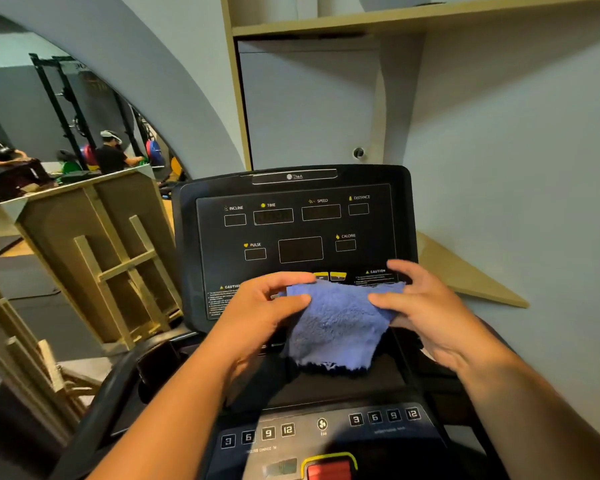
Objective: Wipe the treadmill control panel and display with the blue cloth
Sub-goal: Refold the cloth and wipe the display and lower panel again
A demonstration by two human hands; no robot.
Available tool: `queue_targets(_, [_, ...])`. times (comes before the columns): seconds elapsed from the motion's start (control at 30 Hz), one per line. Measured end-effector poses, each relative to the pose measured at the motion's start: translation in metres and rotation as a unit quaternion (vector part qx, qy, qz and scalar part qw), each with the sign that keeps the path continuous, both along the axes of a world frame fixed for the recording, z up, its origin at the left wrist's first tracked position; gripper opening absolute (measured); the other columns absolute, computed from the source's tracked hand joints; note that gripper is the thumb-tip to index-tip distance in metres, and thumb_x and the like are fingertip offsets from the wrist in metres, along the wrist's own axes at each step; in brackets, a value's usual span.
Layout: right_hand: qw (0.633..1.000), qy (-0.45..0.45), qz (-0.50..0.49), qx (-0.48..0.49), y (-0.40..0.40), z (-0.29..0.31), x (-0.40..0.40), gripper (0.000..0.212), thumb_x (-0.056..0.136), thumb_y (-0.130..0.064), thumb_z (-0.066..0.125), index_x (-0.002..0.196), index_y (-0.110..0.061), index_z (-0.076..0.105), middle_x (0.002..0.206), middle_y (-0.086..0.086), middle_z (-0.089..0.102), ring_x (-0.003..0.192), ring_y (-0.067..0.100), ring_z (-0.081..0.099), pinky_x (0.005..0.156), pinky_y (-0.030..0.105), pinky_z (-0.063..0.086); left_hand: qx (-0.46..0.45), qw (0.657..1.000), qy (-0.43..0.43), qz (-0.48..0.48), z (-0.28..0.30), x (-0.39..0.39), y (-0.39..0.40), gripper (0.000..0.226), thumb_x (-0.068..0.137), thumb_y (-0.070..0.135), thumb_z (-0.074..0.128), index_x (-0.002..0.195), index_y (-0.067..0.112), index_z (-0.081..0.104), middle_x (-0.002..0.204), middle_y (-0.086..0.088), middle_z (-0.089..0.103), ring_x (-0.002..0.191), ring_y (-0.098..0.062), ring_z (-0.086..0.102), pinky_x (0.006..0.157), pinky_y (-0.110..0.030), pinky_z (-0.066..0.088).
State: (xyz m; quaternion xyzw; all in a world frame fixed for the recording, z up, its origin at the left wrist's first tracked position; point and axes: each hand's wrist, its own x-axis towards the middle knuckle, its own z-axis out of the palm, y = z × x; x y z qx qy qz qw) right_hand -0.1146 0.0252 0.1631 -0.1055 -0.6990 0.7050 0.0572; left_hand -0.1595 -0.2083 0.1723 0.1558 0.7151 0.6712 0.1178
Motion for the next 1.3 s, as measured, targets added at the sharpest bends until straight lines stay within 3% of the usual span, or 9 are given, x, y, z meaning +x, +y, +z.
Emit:
queue_targets(0.23, [0.932, 0.080, 0.036, 0.352, 0.002, 0.000, 0.004, 0.023, 0.078, -0.020, 0.080, 0.088, -0.039, 0.072, 0.090, -0.015, 0.072, 0.084, -0.003, 0.066, 0.075, 0.020, 0.049, -0.283, 0.902, 0.322, 0.052, 0.002, -0.005, -0.003, 0.039, 0.081, 0.020, 0.077, 0.116, 0.035, 0.067, 0.110, 0.014, 0.062, 0.102, 0.000, 0.057, 0.090, -0.013, 0.043])
queue_targets(0.37, [0.901, 0.074, 0.069, 0.423, -0.002, -0.005, 0.007, 0.013, 0.082, -0.026, 0.076, 0.076, -0.033, 0.068, 0.089, -0.013, 0.062, 0.083, 0.000, 0.059, 0.074, 0.020, 0.043, -0.382, 0.852, 0.358, 0.016, -0.008, -0.006, -0.006, 0.016, 0.095, 0.033, 0.057, 0.110, 0.034, 0.064, 0.106, 0.012, 0.046, 0.099, 0.000, 0.047, 0.084, -0.015, 0.038])
queue_targets(0.47, [0.933, 0.068, 0.105, 0.337, 0.006, 0.012, 0.004, 0.012, 0.071, -0.035, 0.074, 0.079, -0.026, 0.071, 0.093, -0.008, 0.068, 0.091, 0.008, 0.064, 0.086, 0.033, 0.050, -0.340, 0.886, 0.313, -0.017, 0.010, -0.006, -0.009, 0.011, 0.097, 0.035, 0.053, 0.099, 0.033, 0.064, 0.108, 0.016, 0.053, 0.103, 0.000, 0.052, 0.088, -0.020, 0.043])
queue_targets(0.57, [0.983, 0.133, 0.123, -0.006, 0.010, 0.032, -0.003, 0.033, 0.063, -0.036, 0.081, 0.088, -0.017, 0.075, 0.102, 0.008, 0.073, 0.098, 0.020, 0.067, 0.090, 0.037, 0.050, -0.172, 0.967, 0.182, -0.044, 0.046, -0.004, -0.004, 0.019, 0.099, 0.031, 0.051, 0.097, 0.024, 0.070, 0.097, 0.002, 0.070, 0.095, -0.017, 0.066, 0.087, -0.040, 0.053])
queue_targets(0.67, [0.940, 0.098, 0.131, -0.298, -0.004, 0.028, -0.011, 0.057, 0.072, -0.060, 0.073, 0.101, -0.011, 0.077, 0.108, 0.014, 0.073, 0.104, 0.027, 0.069, 0.085, 0.038, 0.057, -0.042, 0.995, 0.070, -0.059, 0.059, -0.005, 0.014, 0.023, 0.100, 0.030, 0.051, 0.105, 0.021, 0.071, 0.102, -0.004, 0.073, 0.094, -0.022, 0.069, 0.080, -0.037, 0.055])
queue_targets(0.8, [0.886, -0.029, 0.171, -0.429, -0.032, -0.008, -0.006, 0.077, 0.072, -0.064, 0.071, 0.119, -0.002, 0.071, 0.120, 0.023, 0.068, 0.112, 0.035, 0.066, 0.087, 0.044, 0.057, -0.147, 0.981, 0.124, 0.019, 0.037, -0.013, 0.027, 0.022, 0.094, 0.037, 0.057, 0.090, 0.021, 0.072, 0.081, -0.001, 0.072, 0.071, -0.010, 0.061, 0.062, -0.029, 0.048])
queue_targets(1.03, [0.927, -0.108, 0.052, -0.356, -0.031, -0.043, -0.004, 0.038, 0.098, -0.018, 0.051, 0.126, 0.005, 0.062, 0.125, 0.026, 0.065, 0.117, 0.037, 0.063, 0.099, 0.048, 0.048, -0.170, 0.975, 0.102, 0.096, -0.010, -0.024, 0.004, 0.012, 0.088, 0.039, 0.068, 0.090, 0.029, 0.071, 0.082, -0.004, 0.071, 0.067, -0.012, 0.068, 0.065, -0.034, 0.059])
queue_targets(1.2, [0.871, -0.094, -0.410, -0.254, 0.018, -0.001, -0.057, 0.025, 0.091, -0.022, 0.061, 0.074, -0.008, 0.073, 0.070, 0.010, 0.072, 0.066, 0.027, 0.070, 0.065, 0.036, 0.057, -0.236, 0.948, 0.128, 0.172, -0.065, -0.039, -0.055, 0.007, 0.092, 0.037, 0.061, 0.097, 0.038, 0.066, 0.091, 0.011, 0.069, 0.076, -0.015, 0.068, 0.072, -0.040, 0.059])
queue_targets(1.3, [0.953, 0.028, -0.293, -0.078, 0.020, 0.030, -0.070, 0.032, 0.092, -0.043, 0.062, 0.095, -0.011, 0.070, 0.088, 0.009, 0.070, 0.082, 0.025, 0.068, 0.083, 0.040, 0.052, -0.283, 0.918, 0.177, 0.213, -0.097, -0.037, -0.085, 0.014, 0.091, 0.025, 0.064, 0.101, 0.034, 0.065, 0.092, 0.013, 0.068, 0.080, -0.004, 0.063, 0.072, -0.028, 0.052])
